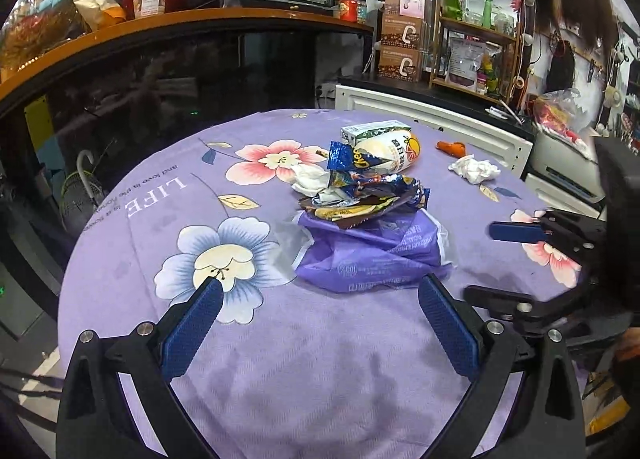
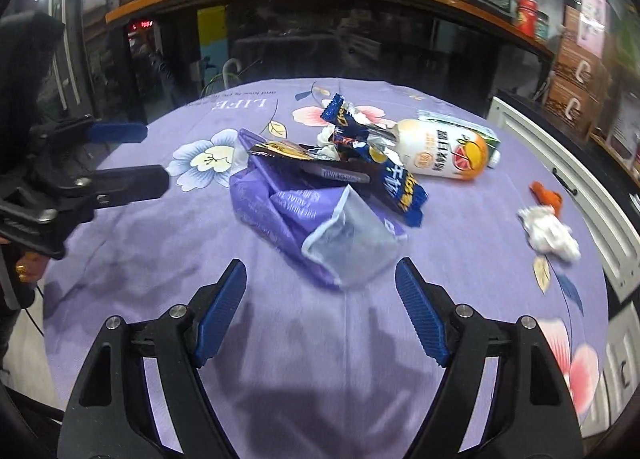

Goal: Collect trash
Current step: 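Grasp the purple plastic bag with the right gripper and lift it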

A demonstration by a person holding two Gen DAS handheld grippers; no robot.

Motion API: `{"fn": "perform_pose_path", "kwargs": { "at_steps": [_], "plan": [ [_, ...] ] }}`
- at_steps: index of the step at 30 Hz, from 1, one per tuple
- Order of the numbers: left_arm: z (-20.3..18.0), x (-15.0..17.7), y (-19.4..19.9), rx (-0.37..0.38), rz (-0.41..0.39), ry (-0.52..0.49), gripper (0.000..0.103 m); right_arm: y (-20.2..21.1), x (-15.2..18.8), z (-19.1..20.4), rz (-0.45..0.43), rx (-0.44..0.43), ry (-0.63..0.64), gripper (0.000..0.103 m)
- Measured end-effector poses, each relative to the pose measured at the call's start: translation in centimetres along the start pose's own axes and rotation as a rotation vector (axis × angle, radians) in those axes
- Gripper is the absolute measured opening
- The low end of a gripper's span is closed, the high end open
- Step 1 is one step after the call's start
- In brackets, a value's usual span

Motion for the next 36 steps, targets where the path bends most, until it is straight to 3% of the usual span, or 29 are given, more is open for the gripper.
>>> {"fn": "perform_pose_path", "kwargs": {
  "at_steps": [14,19,21,22,30,36],
  "plan": [
    [0.6,0.2,-1.1,0.028,0.009,-0.004,0.096,-5.1,-1.9,-0.5,0.06,0.01,0.116,0.082],
    [0.7,0.1,-1.6,0.027,0.015,-0.006,0.096,-5.8,-1.0,-0.3,0.08,0.039,0.153,0.054],
    [0.7,0.1,-1.7,0.028,0.015,-0.004,0.096,-5.5,-0.8,-0.1,0.071,0.042,0.174,0.048],
    [0.7,0.1,-1.7,0.029,0.015,-0.002,0.096,-5.4,-0.5,0.2,0.074,0.036,0.184,0.04],
    [0.4,-0.2,-1.4,0.034,0.008,0.001,0.096,-3.3,0.4,2.0,0.056,-0.013,0.227,0.033],
    [0.2,-1.7,0.5,0.044,-0.044,-0.009,0.096,0.2,2.8,2.2,0.05,-0.032,0.229,0.032]
  ]
}}
Point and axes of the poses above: each gripper's, at about its wrist camera, not at the fingertips, and y roughly against the way its jaws point, z to its left, x to its underside, the point moved 9 cm from there along -y, roughly the way its jaws point, and after that the axes turned 1 degree about -z, right-handed, at the moved point
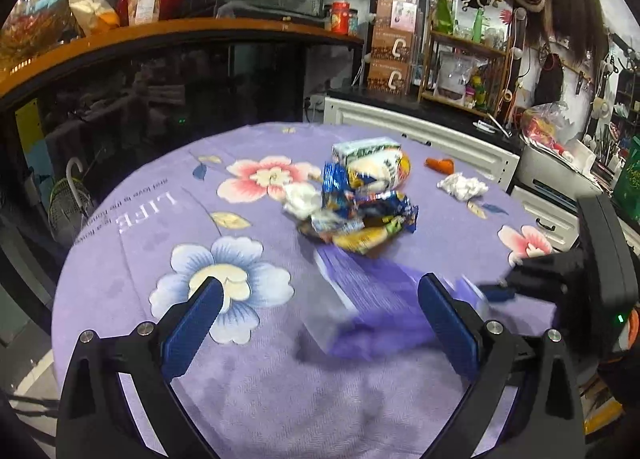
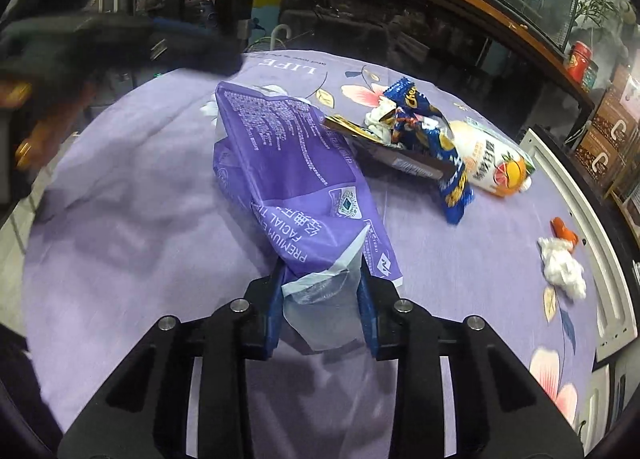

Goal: Collect trash
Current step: 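Grasp the purple plastic bag with the right gripper and lift it, then grasp the silver foil snack wrapper with the left gripper while the right gripper holds the bag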

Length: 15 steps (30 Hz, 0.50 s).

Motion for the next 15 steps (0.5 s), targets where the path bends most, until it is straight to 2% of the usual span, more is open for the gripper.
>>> {"fn": "perform_pose_path", "kwargs": {
  "at_steps": [3,8,15],
  "plan": [
    [-0.2,-0.7,-0.5,-0.015,-0.001,-0.023,0.096,1.9,1.4,0.2,-0.003,-0.003,-0.006,0.032],
    [-1.2,-1.3,-2.7,0.032,0.03,-0.021,0.096,5.8,3.8,0.1,-0.029,0.003,-0.036,0.032],
    [-3.2,-2.4,-7.1,0.069,0.063,-0.007,0.096,9.3,7.3,-1.8,-0.041,0.079,-0.14,0.032]
  ]
}}
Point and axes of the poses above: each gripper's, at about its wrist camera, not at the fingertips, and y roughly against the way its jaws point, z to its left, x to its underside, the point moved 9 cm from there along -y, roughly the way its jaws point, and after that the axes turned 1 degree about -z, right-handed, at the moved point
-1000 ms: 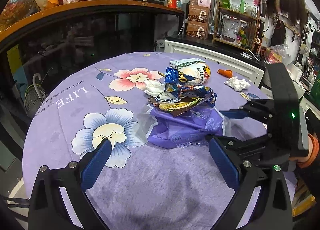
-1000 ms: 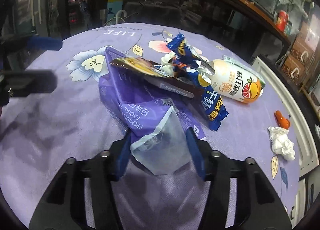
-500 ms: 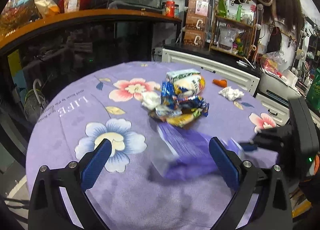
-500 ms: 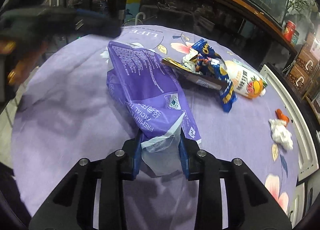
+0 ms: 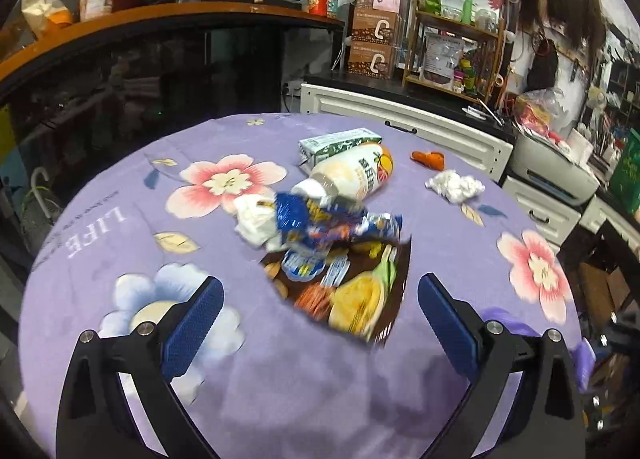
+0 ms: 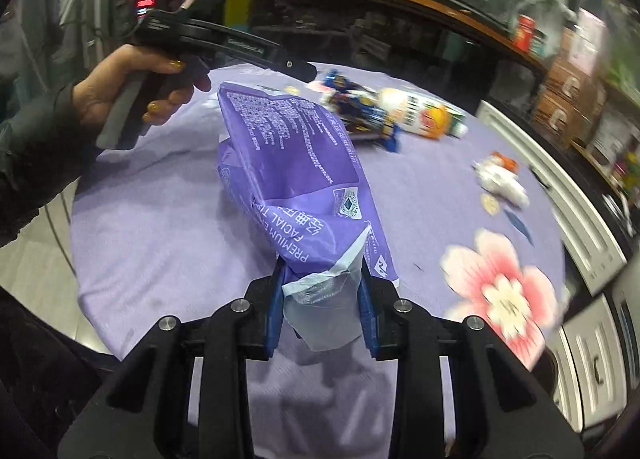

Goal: Collect trash
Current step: 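Grasp the silver foil snack wrapper with the left gripper while the right gripper holds the bag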

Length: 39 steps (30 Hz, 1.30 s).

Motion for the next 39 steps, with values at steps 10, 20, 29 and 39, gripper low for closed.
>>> {"fn": "perform_pose_path", "kwargs": {
  "at_steps": [10,20,29,39],
  "plan": [
    [-2.8,-2.6,-5.6,0.075,0.086,0.28,0.095,2.3,3.0,-3.1,-0.017,0.083,-0.107,0.032],
    [-1.6,-0.9,-9.5,-0.033,0.184,0.436,0.05,3.9,4.0,-3.2,-0.06,0.084,-0.138,0.032],
    [-3.1,-0.3,-5.3,-0.016,0.094,0.337,0.031,5.0,4.2,-4.7,-0.094,0.103,-0.182,0.032],
    [-11.4,-0.7,-0.1,0.118,-0.011,0.16,0.028,7.1,6.1,-9.7,-0.112,0.209,-0.286,0.032]
  ]
}}
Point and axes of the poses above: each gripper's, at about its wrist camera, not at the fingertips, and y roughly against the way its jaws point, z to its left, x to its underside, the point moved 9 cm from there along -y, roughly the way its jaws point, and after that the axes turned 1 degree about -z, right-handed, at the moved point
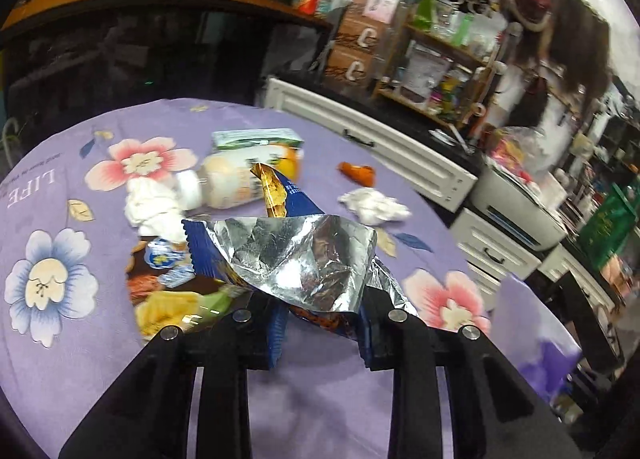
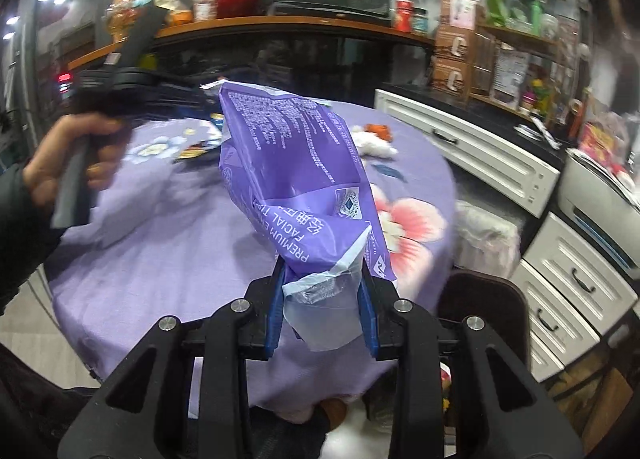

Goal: Collect trash
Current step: 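Grasp the silver foil snack wrapper with the left gripper while the right gripper holds the bag, then carry both items over the black bin and open both grippers to drop them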

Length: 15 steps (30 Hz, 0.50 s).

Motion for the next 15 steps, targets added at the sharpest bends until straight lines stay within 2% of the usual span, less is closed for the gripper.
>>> {"fn": "perform_pose_path", "kwargs": {
  "at_steps": [3,9,12,15],
  "plan": [
    [-3.4,0.6,0.1,0.032,-0.009,-0.056,0.028,0.3,0.9,-3.1,0.011,0.074,-0.037,0.032],
    [-10.1,2.7,-1.4,0.129,0.03,-0.128,0.028,0.5,3.6,-10.8,0.059,0.219,-0.161,0.032],
    [-13.4,3.7,-2.3,0.176,0.049,-0.169,0.028,0.2,5.9,-15.4,0.108,0.297,-0.239,0.032],
    [-16.5,4.8,-3.3,0.216,0.074,-0.203,0.028,-0.8,8.7,-18.8,0.159,0.336,-0.316,0.032]
  ]
}}
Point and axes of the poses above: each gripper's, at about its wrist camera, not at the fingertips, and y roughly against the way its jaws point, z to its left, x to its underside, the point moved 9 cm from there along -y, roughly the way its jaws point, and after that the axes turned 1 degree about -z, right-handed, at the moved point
